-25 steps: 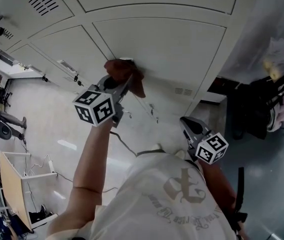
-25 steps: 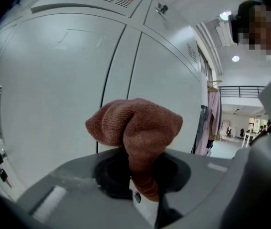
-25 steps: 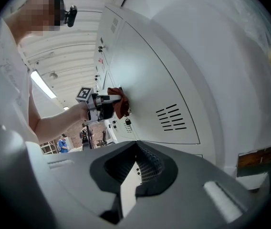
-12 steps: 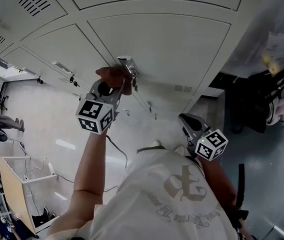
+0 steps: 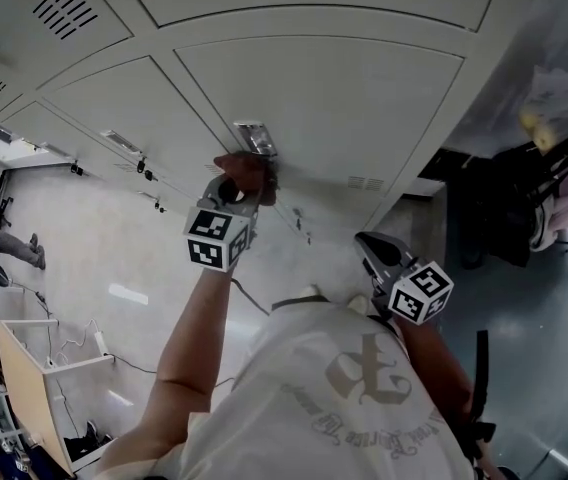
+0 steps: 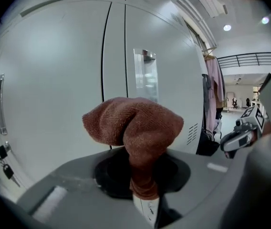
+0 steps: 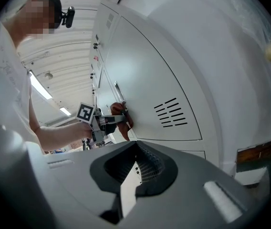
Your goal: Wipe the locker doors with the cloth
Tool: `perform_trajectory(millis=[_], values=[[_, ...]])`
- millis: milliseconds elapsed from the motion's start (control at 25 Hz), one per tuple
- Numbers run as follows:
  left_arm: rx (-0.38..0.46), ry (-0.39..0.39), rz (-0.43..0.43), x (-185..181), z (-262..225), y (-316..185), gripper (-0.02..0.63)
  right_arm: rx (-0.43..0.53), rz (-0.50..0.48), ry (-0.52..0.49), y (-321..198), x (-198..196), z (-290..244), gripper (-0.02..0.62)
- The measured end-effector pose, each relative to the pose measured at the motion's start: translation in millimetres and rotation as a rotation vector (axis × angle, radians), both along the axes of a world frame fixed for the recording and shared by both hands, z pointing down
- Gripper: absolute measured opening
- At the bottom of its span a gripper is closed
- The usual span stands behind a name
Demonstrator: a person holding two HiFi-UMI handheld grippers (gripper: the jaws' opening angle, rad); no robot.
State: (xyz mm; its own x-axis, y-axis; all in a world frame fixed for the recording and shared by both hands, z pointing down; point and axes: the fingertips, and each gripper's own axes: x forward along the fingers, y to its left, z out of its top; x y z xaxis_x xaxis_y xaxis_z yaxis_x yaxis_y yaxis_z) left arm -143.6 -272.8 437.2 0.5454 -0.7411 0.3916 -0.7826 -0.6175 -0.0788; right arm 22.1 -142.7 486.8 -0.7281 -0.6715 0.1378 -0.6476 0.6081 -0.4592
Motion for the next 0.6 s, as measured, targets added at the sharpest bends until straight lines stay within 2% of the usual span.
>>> perform_trajectory(millis=[120,240,440,520,600], values=[[-0.031,-0.010,0.003,1,18,-1,0.080,-0.005,0.002,-0.004,-2,0,1,0.008],[-0.052,0.016,-0.013,-6,21,0,0.080,-0.001,0.001,0.000,-2,-4,-2,0.008],[0.092,0.135,0.051,-13,-54,7,0.081,-0.006,0.026,0.004,-2,-10,-1,0.008],[0.112,0.182,0.080,-14,-84,12,0.081,-0.007,0.033,0.006,-2,-16,0,0.008],[0.109,0.191,0.097,-12,-101,12,0.081,-0.004,0.035,0.007,-1,-25,-1,0.008]])
